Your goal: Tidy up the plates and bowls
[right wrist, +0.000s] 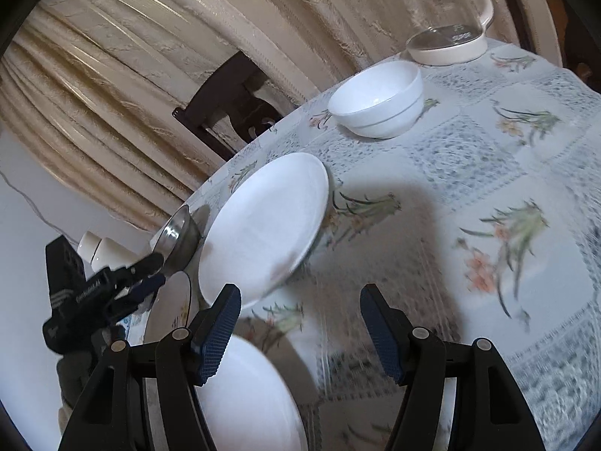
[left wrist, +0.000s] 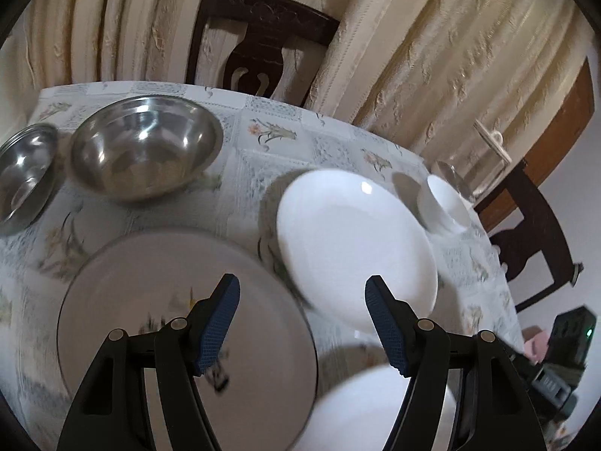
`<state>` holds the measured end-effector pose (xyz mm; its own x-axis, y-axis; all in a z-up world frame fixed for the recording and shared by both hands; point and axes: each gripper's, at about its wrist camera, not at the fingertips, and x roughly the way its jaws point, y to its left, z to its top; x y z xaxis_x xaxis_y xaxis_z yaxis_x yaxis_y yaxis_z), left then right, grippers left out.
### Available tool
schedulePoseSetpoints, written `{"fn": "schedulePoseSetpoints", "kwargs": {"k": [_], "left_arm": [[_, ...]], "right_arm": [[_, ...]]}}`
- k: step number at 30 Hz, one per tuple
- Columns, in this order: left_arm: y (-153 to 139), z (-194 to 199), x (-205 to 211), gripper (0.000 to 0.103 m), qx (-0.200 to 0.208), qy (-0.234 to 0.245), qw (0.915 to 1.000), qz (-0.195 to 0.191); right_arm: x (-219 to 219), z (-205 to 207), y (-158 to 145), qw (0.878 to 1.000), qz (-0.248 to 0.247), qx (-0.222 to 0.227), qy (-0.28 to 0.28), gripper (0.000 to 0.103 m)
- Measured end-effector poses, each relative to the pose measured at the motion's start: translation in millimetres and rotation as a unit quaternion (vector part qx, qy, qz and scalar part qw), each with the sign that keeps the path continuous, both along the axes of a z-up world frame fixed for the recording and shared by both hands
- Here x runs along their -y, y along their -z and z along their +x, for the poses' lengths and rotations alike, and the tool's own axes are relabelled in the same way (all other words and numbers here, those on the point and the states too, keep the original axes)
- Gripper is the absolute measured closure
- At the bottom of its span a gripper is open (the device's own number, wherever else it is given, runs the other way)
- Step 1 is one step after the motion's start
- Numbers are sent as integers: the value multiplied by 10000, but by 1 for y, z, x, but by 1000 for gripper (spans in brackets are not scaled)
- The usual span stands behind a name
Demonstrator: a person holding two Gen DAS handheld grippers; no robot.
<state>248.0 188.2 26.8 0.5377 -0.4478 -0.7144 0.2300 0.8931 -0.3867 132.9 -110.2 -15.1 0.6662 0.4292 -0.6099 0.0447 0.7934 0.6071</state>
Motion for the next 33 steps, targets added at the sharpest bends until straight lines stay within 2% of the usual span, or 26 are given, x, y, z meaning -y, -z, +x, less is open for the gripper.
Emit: {"fn": "schedulePoseSetpoints", "kwargs": {"k": [4, 7, 9, 14, 15, 16, 17, 20, 26, 33], "left_arm": [[-1, 29, 7, 33, -188, 208, 9994, -180], [7, 52, 12, 33, -523, 364, 9974, -342], [16, 68, 15, 33, -754, 388, 9957, -366], [29, 86, 21, 33, -1030, 415, 9930, -411], [32, 89, 22, 33, -1088, 403, 9924, -421], [35, 92, 22, 33, -1161, 395, 9915, -442], [36, 94, 23, 35, -1186, 362, 9915, -401], [33, 98, 27, 38, -1127, 532, 9911, -465], [34, 104, 35, 39, -1133, 612, 9914, -239], [43, 112, 40, 41, -1283, 728, 9889, -164]], "right_arm": [[-3, 20, 2, 9999, 133, -76, -66, 34], [-4, 32, 7, 9994, 260, -179, -104, 34], [-4, 39, 10, 9990, 347, -228, -145, 34], [-6, 54, 14, 9982, 457, -290, -242, 34], [-7, 57, 14, 9981, 460, -299, -275, 35], [-7, 59, 15, 9981, 454, -315, -288, 40], [-8, 62, 16, 9979, 456, -342, -321, 46], [-10, 69, 18, 9970, 496, -397, -432, 51], [-11, 71, 22, 9965, 512, -453, -474, 55], [-10, 72, 27, 9955, 559, -536, -554, 57]]}}
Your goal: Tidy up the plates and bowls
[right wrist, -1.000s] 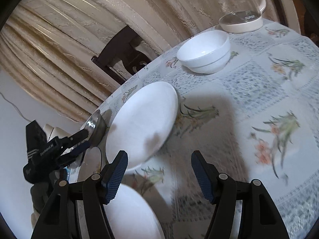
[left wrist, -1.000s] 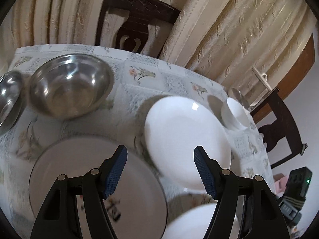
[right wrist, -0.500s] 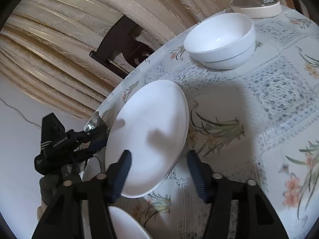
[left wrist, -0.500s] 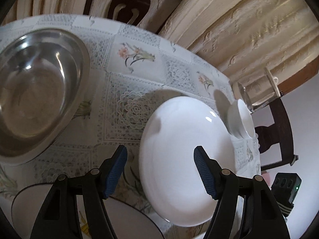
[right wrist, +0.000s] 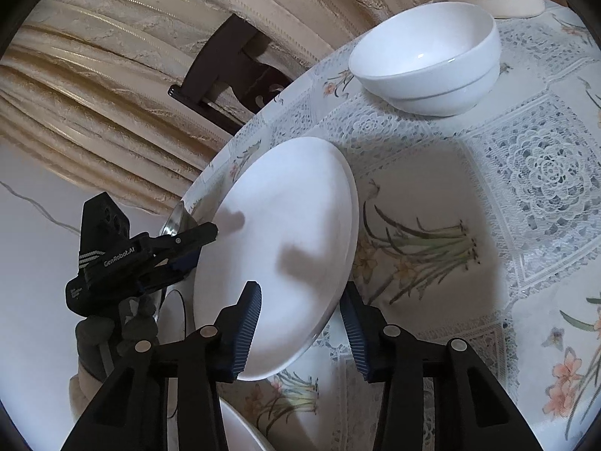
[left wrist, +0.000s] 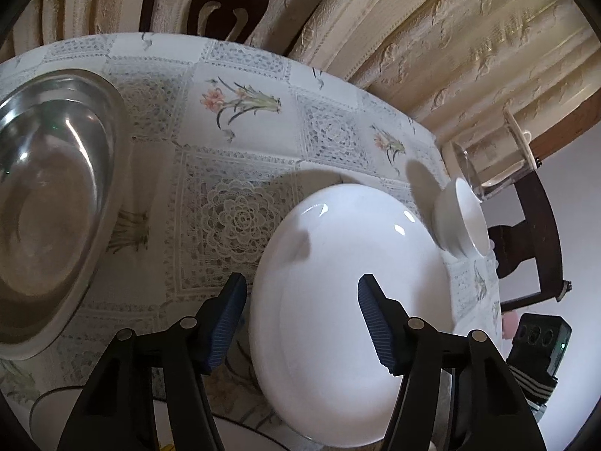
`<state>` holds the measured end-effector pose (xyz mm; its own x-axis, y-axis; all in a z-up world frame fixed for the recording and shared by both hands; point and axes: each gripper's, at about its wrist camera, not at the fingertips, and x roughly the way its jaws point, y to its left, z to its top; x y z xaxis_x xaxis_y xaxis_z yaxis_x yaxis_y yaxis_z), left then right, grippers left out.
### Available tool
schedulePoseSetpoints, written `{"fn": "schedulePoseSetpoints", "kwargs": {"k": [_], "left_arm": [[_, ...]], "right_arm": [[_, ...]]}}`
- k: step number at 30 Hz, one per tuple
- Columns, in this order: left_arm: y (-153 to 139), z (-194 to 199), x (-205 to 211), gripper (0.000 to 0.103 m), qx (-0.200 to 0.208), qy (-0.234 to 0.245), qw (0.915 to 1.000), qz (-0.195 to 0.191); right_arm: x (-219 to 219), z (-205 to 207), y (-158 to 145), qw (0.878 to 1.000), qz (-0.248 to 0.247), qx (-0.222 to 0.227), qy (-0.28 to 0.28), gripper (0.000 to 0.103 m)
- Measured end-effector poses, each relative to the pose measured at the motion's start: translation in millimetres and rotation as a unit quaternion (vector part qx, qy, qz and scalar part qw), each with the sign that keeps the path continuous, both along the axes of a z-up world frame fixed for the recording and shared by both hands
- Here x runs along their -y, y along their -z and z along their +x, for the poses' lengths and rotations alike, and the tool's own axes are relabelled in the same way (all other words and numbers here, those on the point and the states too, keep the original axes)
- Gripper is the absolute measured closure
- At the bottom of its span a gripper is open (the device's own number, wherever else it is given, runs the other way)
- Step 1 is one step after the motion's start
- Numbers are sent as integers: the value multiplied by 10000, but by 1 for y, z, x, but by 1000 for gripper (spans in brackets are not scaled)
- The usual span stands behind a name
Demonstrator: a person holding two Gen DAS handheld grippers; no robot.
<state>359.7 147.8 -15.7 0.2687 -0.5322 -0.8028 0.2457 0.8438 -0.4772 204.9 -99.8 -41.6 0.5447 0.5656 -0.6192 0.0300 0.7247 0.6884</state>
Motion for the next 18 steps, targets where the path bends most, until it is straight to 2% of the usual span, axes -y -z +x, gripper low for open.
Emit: {"fn": "schedulePoseSetpoints", "kwargs": {"k": [8, 14, 18], "left_arm": [[2, -4, 10, 42, 48, 166, 9997, 147], [-6, -15, 16, 42, 392, 237, 9985, 312], [-16, -21, 19, 42, 556, 284, 9977, 258]], "right_arm": [[-7, 3, -1, 9996, -271, 71, -92, 60], [-10, 2, -6, 9976, -635, 274, -19, 60], [-8, -2, -11, 9958, -813, 414, 85, 61]]}}
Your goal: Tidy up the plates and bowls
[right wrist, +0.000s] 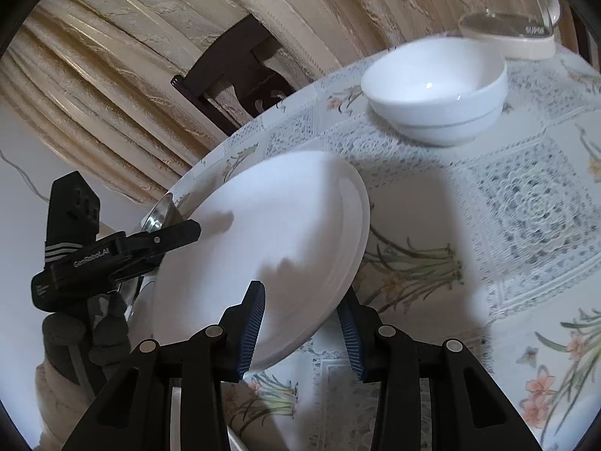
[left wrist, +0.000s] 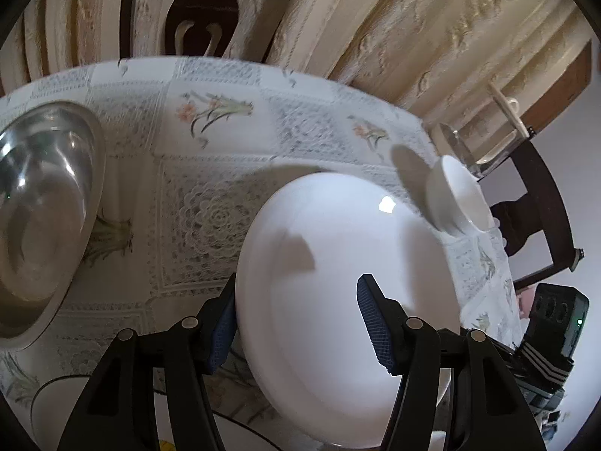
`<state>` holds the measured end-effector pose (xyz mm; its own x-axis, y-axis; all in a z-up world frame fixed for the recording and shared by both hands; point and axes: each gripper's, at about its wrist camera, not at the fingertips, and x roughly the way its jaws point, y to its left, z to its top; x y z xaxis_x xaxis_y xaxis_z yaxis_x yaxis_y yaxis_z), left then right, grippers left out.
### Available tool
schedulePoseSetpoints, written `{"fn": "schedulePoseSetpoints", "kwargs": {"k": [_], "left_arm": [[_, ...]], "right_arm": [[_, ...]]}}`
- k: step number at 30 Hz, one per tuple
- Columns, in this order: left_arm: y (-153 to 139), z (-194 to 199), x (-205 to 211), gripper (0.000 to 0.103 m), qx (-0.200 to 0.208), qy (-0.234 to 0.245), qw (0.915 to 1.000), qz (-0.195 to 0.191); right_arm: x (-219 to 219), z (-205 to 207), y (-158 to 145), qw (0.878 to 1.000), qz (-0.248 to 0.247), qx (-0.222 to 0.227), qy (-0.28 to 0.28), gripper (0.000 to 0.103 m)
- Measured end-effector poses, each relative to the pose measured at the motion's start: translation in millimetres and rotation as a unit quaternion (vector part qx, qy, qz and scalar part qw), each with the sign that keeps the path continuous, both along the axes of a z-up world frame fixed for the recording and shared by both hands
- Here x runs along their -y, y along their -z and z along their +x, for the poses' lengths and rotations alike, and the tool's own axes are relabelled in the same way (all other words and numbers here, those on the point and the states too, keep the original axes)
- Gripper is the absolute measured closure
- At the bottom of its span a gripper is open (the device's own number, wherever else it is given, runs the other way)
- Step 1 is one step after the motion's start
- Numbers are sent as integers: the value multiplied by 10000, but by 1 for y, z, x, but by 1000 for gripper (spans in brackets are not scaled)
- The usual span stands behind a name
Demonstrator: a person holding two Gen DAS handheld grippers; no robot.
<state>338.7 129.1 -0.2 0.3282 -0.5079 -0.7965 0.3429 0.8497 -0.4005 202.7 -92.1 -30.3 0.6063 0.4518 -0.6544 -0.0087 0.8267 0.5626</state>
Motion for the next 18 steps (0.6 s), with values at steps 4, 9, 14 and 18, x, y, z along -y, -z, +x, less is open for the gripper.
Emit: {"fn": "schedulePoseSetpoints", "kwargs": {"k": [4, 9, 14, 18], "left_arm": [[-7, -8, 4, 42, 137, 55, 9999, 34], [-8, -18, 4, 43, 131, 40, 9999, -2], [-11, -29, 5, 44, 145, 20, 9999, -59], [-11, -37, 10, 44, 192, 69, 9998, 41]], "right_arm": [[1, -9, -9, 9996, -176, 207, 51, 61], [0, -21, -17, 9983, -428, 394, 63, 61], [2, -31, -24, 9987, -310, 406, 86, 61], [7, -27, -15, 9996, -137, 209, 118, 62]]}}
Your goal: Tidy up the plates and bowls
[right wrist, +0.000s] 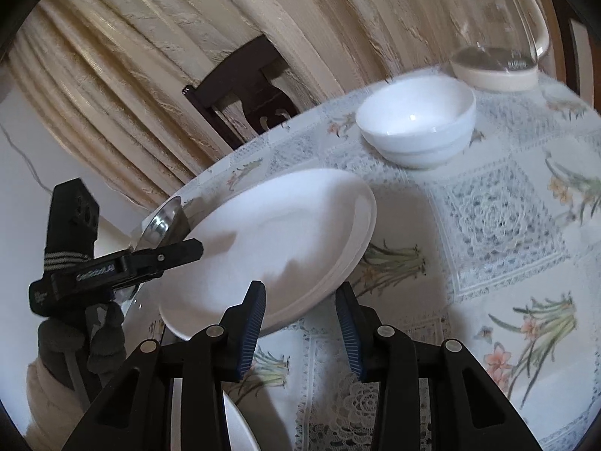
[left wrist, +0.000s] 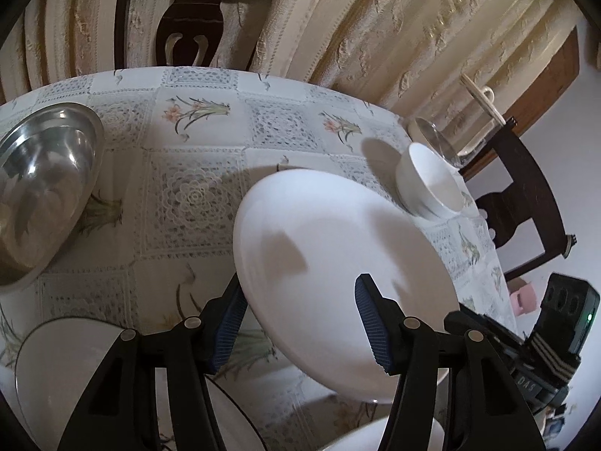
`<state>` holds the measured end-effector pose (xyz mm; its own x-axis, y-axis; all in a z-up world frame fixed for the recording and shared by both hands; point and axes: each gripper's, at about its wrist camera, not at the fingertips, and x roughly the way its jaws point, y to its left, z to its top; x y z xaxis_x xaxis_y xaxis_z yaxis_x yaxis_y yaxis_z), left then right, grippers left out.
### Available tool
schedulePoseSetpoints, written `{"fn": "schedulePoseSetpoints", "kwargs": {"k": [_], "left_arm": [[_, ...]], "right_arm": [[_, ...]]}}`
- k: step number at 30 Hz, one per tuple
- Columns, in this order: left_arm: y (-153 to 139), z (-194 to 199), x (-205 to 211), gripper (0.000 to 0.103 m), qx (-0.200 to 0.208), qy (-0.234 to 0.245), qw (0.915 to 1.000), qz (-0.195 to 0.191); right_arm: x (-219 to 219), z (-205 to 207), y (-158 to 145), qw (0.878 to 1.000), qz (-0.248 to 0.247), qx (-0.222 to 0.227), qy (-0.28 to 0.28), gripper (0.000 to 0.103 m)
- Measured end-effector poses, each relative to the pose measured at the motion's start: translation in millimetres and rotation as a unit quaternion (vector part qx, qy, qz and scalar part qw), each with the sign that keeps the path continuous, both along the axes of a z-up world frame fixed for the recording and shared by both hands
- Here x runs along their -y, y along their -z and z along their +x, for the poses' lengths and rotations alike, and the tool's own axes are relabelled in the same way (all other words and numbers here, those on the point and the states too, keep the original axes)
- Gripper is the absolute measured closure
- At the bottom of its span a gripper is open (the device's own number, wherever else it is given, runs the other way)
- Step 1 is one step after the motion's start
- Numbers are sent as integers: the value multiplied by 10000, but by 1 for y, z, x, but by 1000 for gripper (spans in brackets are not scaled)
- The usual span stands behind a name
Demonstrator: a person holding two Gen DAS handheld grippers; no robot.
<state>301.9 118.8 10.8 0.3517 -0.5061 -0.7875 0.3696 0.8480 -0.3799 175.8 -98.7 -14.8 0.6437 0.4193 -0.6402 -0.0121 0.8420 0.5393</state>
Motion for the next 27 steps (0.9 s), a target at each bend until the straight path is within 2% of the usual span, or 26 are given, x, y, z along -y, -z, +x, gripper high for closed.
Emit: {"fn": "schedulePoseSetpoints", "kwargs": {"k": [4, 7, 13, 15, 17, 19, 23, 27], "left_arm": [[2, 1, 0, 44, -76, -102, 9999, -30], [9, 3, 0, 44, -139, -150, 9998, 72], [23, 13, -3, 44, -314, -212, 9992, 99], [24, 14, -2, 44, -283, -181, 9994, 111], [24, 14, -2, 44, -281, -172, 9994, 139], [24, 14, -1, 44, -232, -161, 9994, 192], [20, 14, -1, 44, -137, -169, 9997, 127], [11, 7, 2, 44, 42, -135, 9998, 151]], "right_arm": [[11, 7, 19, 9974, 605, -378, 130, 61], [18, 10, 19, 9971, 587, -313, 361, 61], [18, 33, 27, 9953, 798, -465, 304, 61], [16, 39, 33, 9942, 908, -492, 285, 69], [17, 38, 32, 9955, 761, -479, 305, 81], [15, 36, 31, 9971, 541, -451, 295, 87], [5, 26, 21, 9993, -80, -255, 270, 87], [8, 16, 13, 9994, -130, -100, 308, 87]]}}
